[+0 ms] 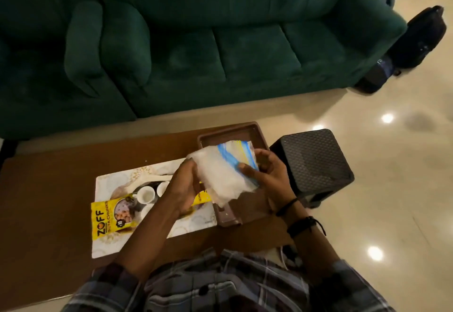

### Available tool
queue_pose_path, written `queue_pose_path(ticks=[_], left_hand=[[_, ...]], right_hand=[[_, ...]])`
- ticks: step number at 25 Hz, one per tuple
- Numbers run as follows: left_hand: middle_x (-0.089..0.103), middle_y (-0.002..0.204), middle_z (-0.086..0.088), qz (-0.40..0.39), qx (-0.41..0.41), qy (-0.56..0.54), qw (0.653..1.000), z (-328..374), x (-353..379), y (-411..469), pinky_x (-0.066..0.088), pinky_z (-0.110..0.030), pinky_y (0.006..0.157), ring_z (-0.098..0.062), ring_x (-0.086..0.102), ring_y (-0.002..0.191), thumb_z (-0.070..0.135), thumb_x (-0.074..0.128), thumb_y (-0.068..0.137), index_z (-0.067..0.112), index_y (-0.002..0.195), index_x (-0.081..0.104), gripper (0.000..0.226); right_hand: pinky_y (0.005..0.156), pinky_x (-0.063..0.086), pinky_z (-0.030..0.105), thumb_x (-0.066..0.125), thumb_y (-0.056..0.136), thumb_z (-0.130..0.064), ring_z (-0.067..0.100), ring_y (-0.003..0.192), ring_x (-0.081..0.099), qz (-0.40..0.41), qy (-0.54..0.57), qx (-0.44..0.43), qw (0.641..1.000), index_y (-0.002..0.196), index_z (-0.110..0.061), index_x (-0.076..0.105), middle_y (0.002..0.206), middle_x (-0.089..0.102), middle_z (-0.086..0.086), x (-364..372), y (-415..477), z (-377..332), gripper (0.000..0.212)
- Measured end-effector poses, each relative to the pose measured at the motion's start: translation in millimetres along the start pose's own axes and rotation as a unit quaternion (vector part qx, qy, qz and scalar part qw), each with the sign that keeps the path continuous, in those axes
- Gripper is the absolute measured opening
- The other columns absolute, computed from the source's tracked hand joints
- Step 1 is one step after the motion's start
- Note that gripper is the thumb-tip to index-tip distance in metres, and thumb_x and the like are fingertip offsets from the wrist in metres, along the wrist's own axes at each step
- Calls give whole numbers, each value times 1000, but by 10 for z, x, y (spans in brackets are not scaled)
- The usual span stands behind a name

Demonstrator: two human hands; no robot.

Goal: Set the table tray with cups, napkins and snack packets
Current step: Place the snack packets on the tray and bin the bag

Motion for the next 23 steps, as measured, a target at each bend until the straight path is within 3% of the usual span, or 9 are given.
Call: queue_pose_path(ticks=[3, 5, 7, 9, 12, 14, 17, 19, 23], left_hand=[[64, 110, -7, -54, -23, 32, 998, -182, 177, 76, 51, -47, 83, -24, 63, 93, 27, 49, 92, 16, 129, 51, 38], [63, 116, -7, -39, 12, 145, 989, -403, 305, 182, 49, -54, 86, -25, 62, 99, 17, 64, 85, 21, 132, 46, 50], [61, 121, -8, -11, 43, 237, 970, -679, 456, 311, 51, -51, 86, -24, 60, 106, 4, 70, 74, 24, 131, 44, 66], [57, 127, -11, -11, 35, 270, 962, -933, 596, 434, 52, -44, 90, -24, 58, 113, -4, 65, 76, 21, 136, 40, 70], [53, 133, -11, -22, -31, 271, 962, -1409, 795, 687, 51, -45, 93, -24, 57, 115, 8, 62, 88, 23, 143, 30, 66], [50, 137, -6, -40, -80, 290, 953, -1699, 894, 824, 51, -42, 94, -15, 54, 114, 22, 61, 90, 29, 143, 29, 63], [50, 136, -4, -55, -107, 316, 941, -2100, 991, 1026, 49, -33, 93, -13, 52, 115, 22, 58, 92, 28, 143, 30, 59], [51, 136, -6, -61, -102, 330, 937, -2249, 1015, 1074, 49, -32, 94, -14, 53, 117, 20, 58, 92, 26, 142, 34, 56], [54, 135, -6, -81, -118, 355, 924, -2707, 1091, 1324, 48, -23, 88, -16, 55, 120, 18, 58, 91, 23, 140, 40, 52]], right_hand=[[65, 56, 57, 86, 60, -39, 42, 81, 66, 111, -63, 6, 992, 95, -21, 47, 98, 64, 23, -339, -77, 192, 55], [59, 57, 53, 85, 63, -37, 45, 74, 63, 115, -70, 32, 990, 90, -19, 42, 93, 60, 29, -526, -147, 335, 54], [57, 58, 39, 81, 72, -31, 29, 68, 66, 113, -6, 56, 992, 83, -20, 43, 85, 64, 22, -746, -239, 567, 41], [50, 55, 28, 72, 78, -24, 17, 64, 63, 120, 65, 94, 986, 83, -20, 47, 83, 64, 12, -968, -333, 800, 26], [65, 60, 40, 70, 83, -10, 30, 79, 66, 217, 58, 151, 963, 93, -21, 58, 98, 66, 25, -1521, -422, 1440, 19], [79, 59, 48, 71, 82, -15, 33, 91, 69, 364, -22, 183, 913, 92, -26, 67, 101, 70, 19, -1966, -544, 1998, 16], [83, 56, 45, 64, 80, -17, 34, 94, 67, 536, -86, 290, 788, 93, -17, 74, 93, 71, 12, -2452, -657, 2891, 17], [86, 55, 42, 63, 83, -15, 37, 97, 66, 552, -75, 365, 746, 95, -10, 75, 100, 71, 19, -2535, -693, 3318, 18], [72, 53, 27, 65, 85, -10, 34, 97, 66, 461, -98, 473, 745, 106, -5, 70, 110, 68, 18, -2646, -485, 4101, 22]])
Point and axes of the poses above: each hand's wrist, its own y-axis towards the middle knuckle, its own x-axis out of the palm, z = x × y, the point moved 2 cm from there along y, towards the middle knuckle
